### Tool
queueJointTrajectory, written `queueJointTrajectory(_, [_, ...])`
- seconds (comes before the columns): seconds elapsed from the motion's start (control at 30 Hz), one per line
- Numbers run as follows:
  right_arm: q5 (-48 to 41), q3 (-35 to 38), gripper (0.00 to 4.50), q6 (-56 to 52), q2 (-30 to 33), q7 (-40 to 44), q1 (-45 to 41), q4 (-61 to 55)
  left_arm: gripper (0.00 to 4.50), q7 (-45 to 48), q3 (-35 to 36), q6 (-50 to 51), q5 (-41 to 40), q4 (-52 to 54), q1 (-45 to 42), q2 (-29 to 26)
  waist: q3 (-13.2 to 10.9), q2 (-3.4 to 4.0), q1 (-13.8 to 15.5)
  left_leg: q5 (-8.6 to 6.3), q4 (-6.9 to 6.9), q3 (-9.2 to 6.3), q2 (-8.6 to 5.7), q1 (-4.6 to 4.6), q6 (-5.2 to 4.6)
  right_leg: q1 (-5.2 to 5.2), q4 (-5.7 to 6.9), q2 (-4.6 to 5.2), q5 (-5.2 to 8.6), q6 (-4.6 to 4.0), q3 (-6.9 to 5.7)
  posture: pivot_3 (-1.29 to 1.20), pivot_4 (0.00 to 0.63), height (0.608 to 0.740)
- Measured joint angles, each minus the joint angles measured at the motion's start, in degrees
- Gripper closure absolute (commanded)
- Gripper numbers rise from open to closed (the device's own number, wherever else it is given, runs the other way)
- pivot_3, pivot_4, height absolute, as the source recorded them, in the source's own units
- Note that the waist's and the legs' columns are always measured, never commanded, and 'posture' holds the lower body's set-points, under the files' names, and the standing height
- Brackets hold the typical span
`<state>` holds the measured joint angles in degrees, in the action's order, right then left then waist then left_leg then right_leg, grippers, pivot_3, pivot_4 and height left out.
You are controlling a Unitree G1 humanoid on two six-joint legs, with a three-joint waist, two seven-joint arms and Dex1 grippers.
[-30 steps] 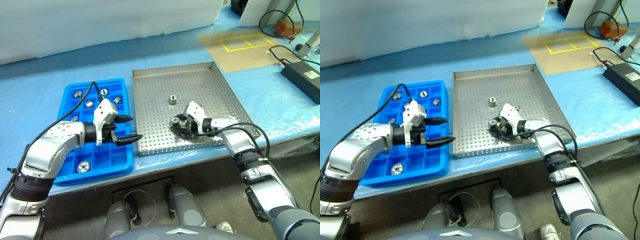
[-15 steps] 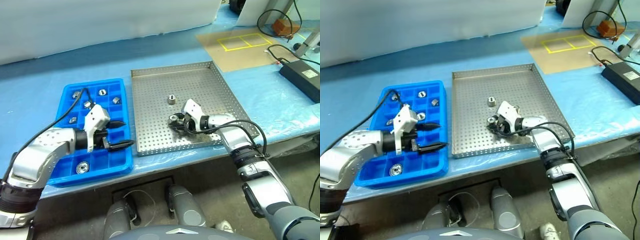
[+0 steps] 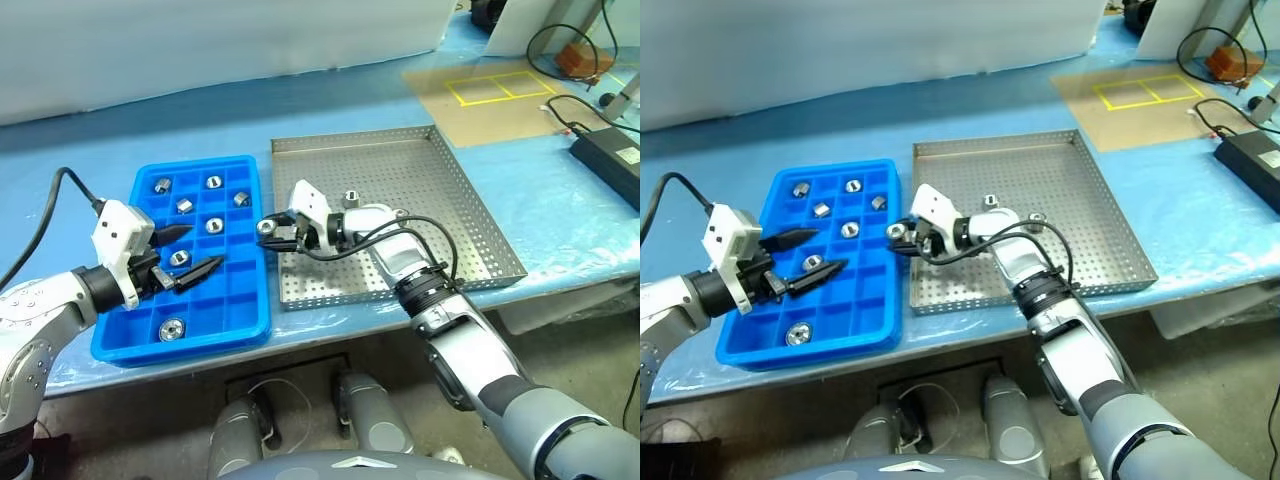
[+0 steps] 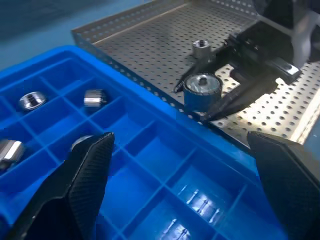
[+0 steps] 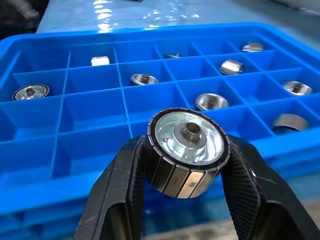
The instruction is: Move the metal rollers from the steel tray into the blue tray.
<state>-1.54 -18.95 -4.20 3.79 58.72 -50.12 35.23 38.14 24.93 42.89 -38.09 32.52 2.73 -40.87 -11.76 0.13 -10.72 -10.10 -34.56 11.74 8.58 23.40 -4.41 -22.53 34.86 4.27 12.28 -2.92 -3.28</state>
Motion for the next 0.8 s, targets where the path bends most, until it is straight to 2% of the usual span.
queueJointTrajectory(0.1, [1.5, -0.8, 2.72, 2.5, -0.7, 0.0, -1.5, 3.3, 0.00, -2.9, 1.5, -0.2, -0.1, 1.9, 1.6, 1.9, 0.0, 0.00, 1.9, 0.01, 0.01, 0.01, 0.05, 0.21, 0.00, -0.25, 0.04, -0.01, -0.01, -0.01, -0.01, -0.27, 0.150, 0.740])
queueJointTrajectory(0.4, [2.8, -0.5, 2.72, 4.6, -2.5, -1.5, -4.1, 9.5, 0.00, -4.7, 3.9, 0.1, -3.4, 5.7, 6.9, 2.5, 0.0, 0.02, 6.9, 0.05, 0.02, 0.12, 0.06, 0.06, 0.12, -0.33, 0.28, -0.01, -0.01, -0.03, 0.08, -0.26, 0.150, 0.740])
queueJointTrajectory(0.53, [4.1, -0.5, 2.72, 5.9, -2.4, -3.9, -4.3, 11.5, 0.00, -4.3, 3.6, 0.6, -4.8, 6.6, 8.3, 1.6, 0.0, 0.01, 7.4, 0.14, 0.02, 0.17, 0.05, -0.05, 0.27, -0.43, 0.59, -0.02, 0.01, -0.05, 0.20, -0.27, 0.150, 0.740])
queueJointTrajectory(0.8, [4.3, -0.2, 2.72, 5.1, -0.8, -3.3, -3.4, 8.8, 0.00, -3.2, 1.8, 0.9, -5.8, 6.4, 8.3, -0.4, 0.0, 0.01, 7.6, 0.22, 0.04, 0.16, 0.06, -0.15, 0.40, -0.47, 0.81, -0.03, 0.06, -0.11, 0.24, -0.31, 0.150, 0.740])
